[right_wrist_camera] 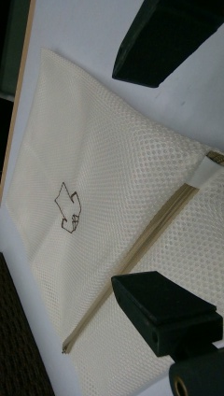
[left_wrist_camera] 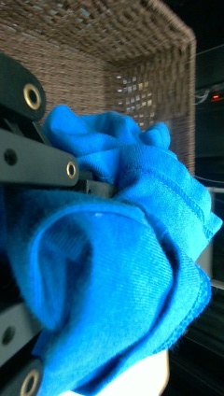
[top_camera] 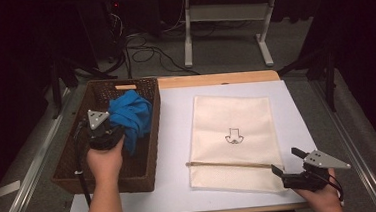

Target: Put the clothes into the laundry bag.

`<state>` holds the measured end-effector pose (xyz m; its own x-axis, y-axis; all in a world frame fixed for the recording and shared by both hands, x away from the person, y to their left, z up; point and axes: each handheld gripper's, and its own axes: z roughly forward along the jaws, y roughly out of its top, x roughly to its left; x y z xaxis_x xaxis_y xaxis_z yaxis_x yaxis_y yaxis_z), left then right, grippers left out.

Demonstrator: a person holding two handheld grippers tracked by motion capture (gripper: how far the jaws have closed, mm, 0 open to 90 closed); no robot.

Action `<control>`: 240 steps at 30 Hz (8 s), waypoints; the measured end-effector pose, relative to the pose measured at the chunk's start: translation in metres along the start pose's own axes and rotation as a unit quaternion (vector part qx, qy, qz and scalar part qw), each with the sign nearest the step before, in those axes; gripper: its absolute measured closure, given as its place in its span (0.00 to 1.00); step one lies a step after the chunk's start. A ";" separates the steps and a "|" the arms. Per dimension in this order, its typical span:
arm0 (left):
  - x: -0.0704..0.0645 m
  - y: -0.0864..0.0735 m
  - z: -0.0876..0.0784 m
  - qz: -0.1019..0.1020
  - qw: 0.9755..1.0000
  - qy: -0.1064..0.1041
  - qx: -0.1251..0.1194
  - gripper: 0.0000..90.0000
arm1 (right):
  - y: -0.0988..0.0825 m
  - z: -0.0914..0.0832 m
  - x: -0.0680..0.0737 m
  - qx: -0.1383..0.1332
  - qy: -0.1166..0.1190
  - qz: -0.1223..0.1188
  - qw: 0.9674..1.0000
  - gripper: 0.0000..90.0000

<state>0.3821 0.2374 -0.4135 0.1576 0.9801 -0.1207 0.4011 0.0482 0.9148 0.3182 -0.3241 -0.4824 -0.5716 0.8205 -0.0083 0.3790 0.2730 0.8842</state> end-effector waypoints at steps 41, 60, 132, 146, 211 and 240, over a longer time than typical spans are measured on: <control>-0.047 0.020 -0.030 0.005 0.989 -0.049 -0.138 0.83 | 0.000 -0.002 0.000 -0.007 -0.001 0.000 1.000 0.05; -0.104 0.015 -0.020 0.027 0.985 -0.109 -0.134 0.83 | 0.000 -0.002 0.000 -0.009 0.001 -0.005 1.000 0.06; -0.148 -0.087 -0.057 0.048 0.964 -0.239 -0.103 0.82 | 0.003 0.007 0.014 0.002 0.030 -0.009 1.000 0.20; -0.144 -0.087 -0.064 0.033 0.963 -0.238 -0.123 0.82 | 0.033 0.046 0.017 0.029 0.043 -0.014 0.999 0.25; -0.137 -0.101 -0.083 0.019 0.969 -0.216 -0.117 0.82 | 0.023 0.089 0.033 0.118 0.113 -0.052 0.985 0.98; -0.170 -0.088 -0.062 0.041 0.958 -0.257 -0.119 0.82 | 0.035 0.078 0.046 0.074 0.119 -0.044 0.989 0.98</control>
<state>0.2636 0.0787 -0.4498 0.6287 0.7606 -0.1623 0.1611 0.0768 0.9839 0.3621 -0.2380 -0.4880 -0.7549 0.6543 0.0438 0.4135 0.4230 0.8063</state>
